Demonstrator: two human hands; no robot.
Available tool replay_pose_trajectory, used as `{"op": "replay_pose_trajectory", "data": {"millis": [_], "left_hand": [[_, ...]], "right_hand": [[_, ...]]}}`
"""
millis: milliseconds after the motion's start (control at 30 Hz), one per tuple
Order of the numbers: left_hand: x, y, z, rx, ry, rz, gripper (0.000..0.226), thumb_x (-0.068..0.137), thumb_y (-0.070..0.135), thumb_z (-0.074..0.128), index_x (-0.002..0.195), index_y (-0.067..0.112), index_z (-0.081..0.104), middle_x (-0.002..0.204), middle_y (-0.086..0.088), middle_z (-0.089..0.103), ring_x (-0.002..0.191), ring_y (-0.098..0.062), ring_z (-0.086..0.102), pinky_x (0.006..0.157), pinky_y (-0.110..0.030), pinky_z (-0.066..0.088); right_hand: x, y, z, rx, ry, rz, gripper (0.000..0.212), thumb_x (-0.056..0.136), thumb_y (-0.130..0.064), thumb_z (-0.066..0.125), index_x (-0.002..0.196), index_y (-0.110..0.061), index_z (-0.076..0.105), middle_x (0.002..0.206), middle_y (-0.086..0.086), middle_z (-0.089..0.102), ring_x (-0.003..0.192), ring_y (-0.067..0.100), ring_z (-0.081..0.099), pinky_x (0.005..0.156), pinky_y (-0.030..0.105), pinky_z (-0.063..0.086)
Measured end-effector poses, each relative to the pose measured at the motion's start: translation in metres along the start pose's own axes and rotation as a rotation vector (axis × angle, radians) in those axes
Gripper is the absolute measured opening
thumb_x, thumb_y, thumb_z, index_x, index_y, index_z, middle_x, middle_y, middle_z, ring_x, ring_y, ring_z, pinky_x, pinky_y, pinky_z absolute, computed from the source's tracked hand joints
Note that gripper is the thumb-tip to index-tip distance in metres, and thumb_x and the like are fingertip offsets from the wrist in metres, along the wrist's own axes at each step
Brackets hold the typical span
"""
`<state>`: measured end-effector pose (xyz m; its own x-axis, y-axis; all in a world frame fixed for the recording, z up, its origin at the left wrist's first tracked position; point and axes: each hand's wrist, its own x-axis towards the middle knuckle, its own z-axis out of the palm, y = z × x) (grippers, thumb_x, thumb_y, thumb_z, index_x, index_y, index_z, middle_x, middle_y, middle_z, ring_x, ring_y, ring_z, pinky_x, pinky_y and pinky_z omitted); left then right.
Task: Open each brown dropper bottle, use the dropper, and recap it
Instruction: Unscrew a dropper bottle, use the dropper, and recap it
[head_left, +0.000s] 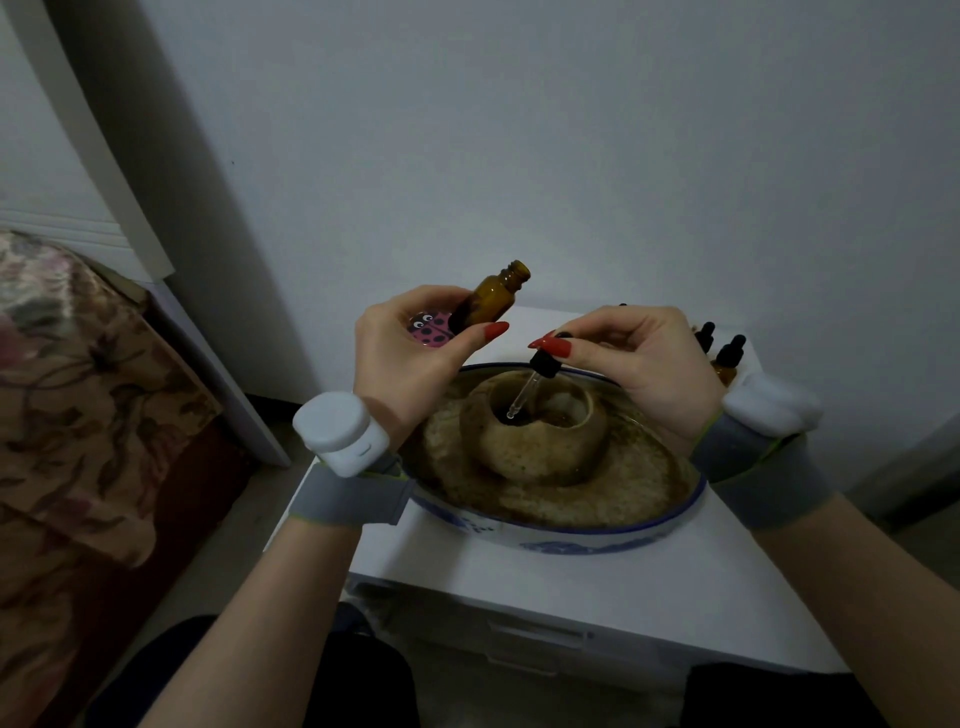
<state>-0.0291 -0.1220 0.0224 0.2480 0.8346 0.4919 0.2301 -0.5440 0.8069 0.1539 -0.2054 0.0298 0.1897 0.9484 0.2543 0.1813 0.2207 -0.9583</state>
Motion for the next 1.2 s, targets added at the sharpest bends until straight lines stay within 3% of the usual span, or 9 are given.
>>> {"op": "replay_pose_trajectory", "data": {"millis": [400,733,1200], "left_hand": [[0.0014,-0.0025,-0.0030,-0.004,0.007,-0.004,0.026,0.075,0.027,0.079,0.099,0.017,0.072,0.088,0.019,0.065,0.084,0.020,0.057,0.071,0.006,0.037],[0.0016,-0.0023,-0.0066,0.005,0.002,-0.023,0.024,0.075,0.029,0.079,0.097,0.023,0.071,0.089,0.019,0.066,0.085,0.019,0.057,0.072,0.005,0.036],[0.0021,-0.0031,-0.0066,0.012,0.007,-0.030,0.026,0.075,0.029,0.079,0.098,0.020,0.072,0.089,0.016,0.067,0.085,0.018,0.057,0.072,0.005,0.037]], "right_hand": [[0.0012,0.0024,0.0058,-0.023,0.019,0.014,0.024,0.069,-0.027,0.074,0.089,-0.013,0.076,0.086,0.003,0.075,0.084,0.018,0.071,0.077,0.029,0.058],[0.0029,0.0044,0.0059,-0.026,0.012,0.028,0.011,0.076,-0.015,0.074,0.087,-0.015,0.076,0.085,0.001,0.075,0.083,0.016,0.070,0.075,0.025,0.057],[0.0042,0.0048,0.0087,-0.025,0.019,0.013,0.019,0.069,-0.028,0.075,0.084,-0.019,0.077,0.085,0.002,0.075,0.085,0.020,0.070,0.080,0.033,0.058]]}}
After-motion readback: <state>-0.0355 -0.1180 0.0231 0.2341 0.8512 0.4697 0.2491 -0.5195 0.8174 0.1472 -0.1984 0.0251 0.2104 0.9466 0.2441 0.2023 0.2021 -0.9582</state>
